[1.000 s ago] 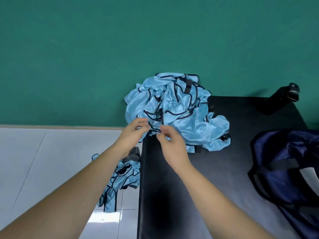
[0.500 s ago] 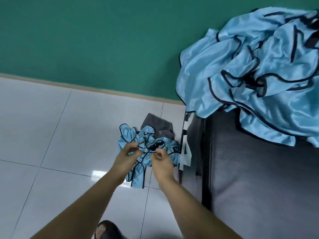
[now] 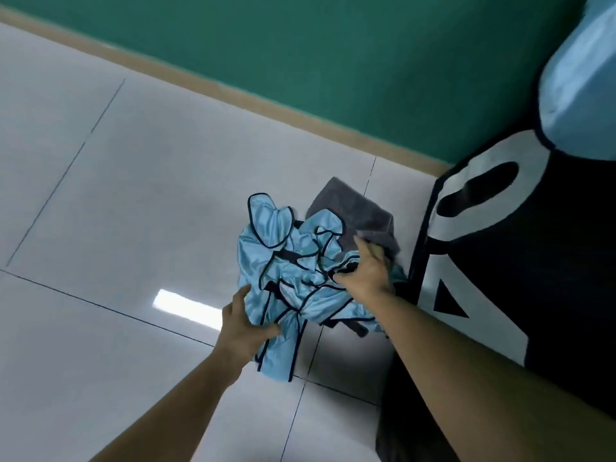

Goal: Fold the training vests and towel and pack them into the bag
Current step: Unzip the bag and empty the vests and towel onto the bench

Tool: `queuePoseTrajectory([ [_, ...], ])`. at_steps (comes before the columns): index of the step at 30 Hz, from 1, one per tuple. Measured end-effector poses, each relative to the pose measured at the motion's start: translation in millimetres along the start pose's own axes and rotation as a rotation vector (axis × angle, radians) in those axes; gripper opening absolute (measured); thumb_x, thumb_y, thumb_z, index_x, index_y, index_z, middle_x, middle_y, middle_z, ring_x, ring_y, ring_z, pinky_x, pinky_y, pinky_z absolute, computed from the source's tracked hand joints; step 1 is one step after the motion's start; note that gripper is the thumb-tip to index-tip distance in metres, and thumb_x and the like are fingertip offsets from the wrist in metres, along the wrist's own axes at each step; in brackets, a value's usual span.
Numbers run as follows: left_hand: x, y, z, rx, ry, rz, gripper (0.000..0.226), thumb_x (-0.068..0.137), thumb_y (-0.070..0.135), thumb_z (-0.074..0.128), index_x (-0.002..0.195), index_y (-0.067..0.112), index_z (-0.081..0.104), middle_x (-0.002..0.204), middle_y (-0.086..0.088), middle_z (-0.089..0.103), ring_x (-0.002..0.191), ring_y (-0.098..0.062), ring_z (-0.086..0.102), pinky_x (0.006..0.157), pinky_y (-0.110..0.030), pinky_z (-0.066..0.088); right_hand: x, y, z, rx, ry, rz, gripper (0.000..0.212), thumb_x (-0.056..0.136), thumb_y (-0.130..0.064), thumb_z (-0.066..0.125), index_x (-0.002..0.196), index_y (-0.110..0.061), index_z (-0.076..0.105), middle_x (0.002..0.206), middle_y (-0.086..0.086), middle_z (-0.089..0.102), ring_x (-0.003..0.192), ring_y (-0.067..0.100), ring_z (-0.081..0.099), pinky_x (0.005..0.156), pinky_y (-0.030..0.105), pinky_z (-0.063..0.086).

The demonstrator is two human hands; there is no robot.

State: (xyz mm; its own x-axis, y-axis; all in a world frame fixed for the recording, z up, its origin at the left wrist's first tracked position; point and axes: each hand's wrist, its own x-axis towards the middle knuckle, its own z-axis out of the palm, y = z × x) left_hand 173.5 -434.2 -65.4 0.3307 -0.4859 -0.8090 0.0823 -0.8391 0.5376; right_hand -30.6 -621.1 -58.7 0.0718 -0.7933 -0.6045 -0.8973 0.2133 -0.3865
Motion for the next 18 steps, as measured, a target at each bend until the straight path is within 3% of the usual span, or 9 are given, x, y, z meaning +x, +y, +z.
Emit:
queuePoseTrajectory([
  [4,38,-21,18,0.098,0.028,0.031,0.13,0.065,0.004,0.096,0.162,0.047,0.02,0.158,0.004,0.021,0.142,-0.029,0.037,0.107,-0.045,0.051,56,19,7,-0.332,-0.105,-0.11,0.144,0.067,-0.044,0.097,0.163,-0.055,-0.01,0.176,-0.005,-0.011,0.16,0.037,0.002,0.119,0.062,0.035],
  [6,57,-24,26,0.157,0.011,0.085,0.14,0.062,0.0,0.096,0.163,0.049,0.013,0.165,0.007,0.012,0.15,-0.033,0.032,0.109,-0.043,0.051,75,21,8,-0.374,-0.156,-0.155,0.154,0.063,-0.043,0.101,0.159,-0.059,-0.019,0.175,-0.006,-0.022,0.161,0.038,-0.007,0.119,0.067,0.032],
  [9,90,-22,37,0.356,0.047,0.212,0.154,0.06,-0.003,0.094,0.16,0.058,-0.005,0.171,0.012,-0.008,0.154,-0.042,0.03,0.111,-0.052,0.052,97,22,15,-0.394,-0.214,-0.171,0.159,0.06,-0.041,0.102,0.157,-0.059,-0.022,0.174,-0.006,-0.026,0.16,0.045,-0.009,0.121,0.07,0.026],
  [14,138,8,37,0.716,0.172,0.445,0.153,0.073,-0.016,0.077,0.155,0.061,-0.025,0.171,0.01,-0.032,0.151,-0.046,0.031,0.092,-0.048,0.06,110,36,38,-0.594,-0.23,-0.236,0.147,0.062,-0.046,0.098,0.162,-0.056,-0.009,0.171,-0.007,0.0,0.151,0.045,0.011,0.11,0.068,0.042],
  [16,152,23,35,0.808,0.152,0.429,0.149,0.075,-0.015,0.073,0.155,0.06,-0.027,0.173,0.009,-0.027,0.15,-0.046,0.029,0.091,-0.048,0.06,109,42,46,-0.621,-0.169,-0.268,0.133,0.064,-0.044,0.098,0.163,-0.05,0.01,0.162,-0.001,0.012,0.143,0.043,0.022,0.106,0.064,0.047],
  [18,158,28,37,0.854,0.096,0.43,0.143,0.076,-0.015,0.069,0.157,0.059,-0.023,0.175,0.005,-0.006,0.145,-0.045,0.037,0.095,-0.051,0.06,105,45,55,-0.546,-0.116,-0.268,0.115,0.068,-0.036,0.097,0.159,-0.044,0.027,0.151,0.004,0.023,0.135,0.042,0.031,0.102,0.057,0.051],
])
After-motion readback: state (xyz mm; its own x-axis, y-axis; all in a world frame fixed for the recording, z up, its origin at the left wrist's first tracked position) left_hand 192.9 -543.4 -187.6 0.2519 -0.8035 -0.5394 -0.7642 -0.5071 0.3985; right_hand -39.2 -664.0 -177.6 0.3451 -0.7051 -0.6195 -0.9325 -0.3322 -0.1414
